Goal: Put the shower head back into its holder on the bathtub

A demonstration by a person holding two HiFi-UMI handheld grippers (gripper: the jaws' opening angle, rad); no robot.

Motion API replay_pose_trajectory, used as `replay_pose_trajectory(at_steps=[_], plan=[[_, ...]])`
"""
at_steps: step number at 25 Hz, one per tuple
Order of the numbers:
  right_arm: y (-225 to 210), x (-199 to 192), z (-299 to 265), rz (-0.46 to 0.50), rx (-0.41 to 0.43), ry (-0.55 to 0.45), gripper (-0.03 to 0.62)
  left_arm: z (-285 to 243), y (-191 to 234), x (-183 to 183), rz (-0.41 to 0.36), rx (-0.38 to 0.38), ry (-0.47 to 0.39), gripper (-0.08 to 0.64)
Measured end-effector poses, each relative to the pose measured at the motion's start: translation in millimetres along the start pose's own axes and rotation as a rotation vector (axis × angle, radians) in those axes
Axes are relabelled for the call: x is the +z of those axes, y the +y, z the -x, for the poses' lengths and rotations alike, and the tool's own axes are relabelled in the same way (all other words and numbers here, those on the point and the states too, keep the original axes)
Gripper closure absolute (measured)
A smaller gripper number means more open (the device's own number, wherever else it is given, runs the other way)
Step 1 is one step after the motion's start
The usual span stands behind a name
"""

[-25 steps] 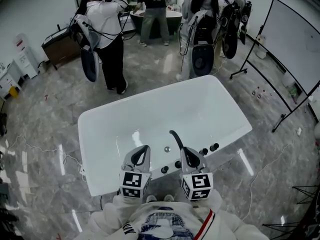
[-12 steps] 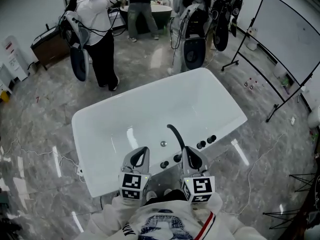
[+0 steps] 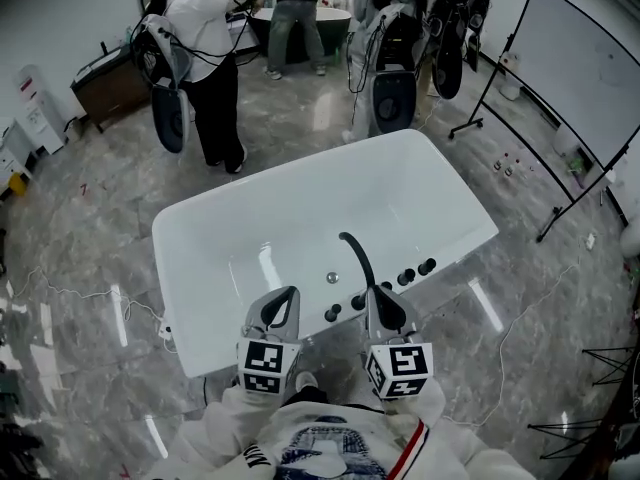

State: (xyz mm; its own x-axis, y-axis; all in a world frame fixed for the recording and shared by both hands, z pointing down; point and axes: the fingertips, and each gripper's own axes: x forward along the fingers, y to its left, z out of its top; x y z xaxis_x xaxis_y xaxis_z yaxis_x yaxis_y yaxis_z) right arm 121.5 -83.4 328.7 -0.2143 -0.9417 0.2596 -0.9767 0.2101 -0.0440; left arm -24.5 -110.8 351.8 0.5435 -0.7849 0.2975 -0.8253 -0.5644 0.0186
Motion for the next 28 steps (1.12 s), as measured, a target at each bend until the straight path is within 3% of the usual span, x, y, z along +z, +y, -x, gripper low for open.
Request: replay_pose_trajectory(at_steps=[6, 19, 28], plan=[[11, -15, 45, -0.009, 0.043, -0.007, 0.588, 43, -31, -16, 0.015, 0.023, 0.009, 0.56], [11, -56, 164, -0.055, 0.064, -0.005, 0.588, 123, -125, -34, -0.037, 0.039, -0.005, 0.56], [20, -63, 209, -0.071, 0.088, -0.003, 0.588, 164, -159, -41, -0.036, 0.058, 0.01, 0.56]])
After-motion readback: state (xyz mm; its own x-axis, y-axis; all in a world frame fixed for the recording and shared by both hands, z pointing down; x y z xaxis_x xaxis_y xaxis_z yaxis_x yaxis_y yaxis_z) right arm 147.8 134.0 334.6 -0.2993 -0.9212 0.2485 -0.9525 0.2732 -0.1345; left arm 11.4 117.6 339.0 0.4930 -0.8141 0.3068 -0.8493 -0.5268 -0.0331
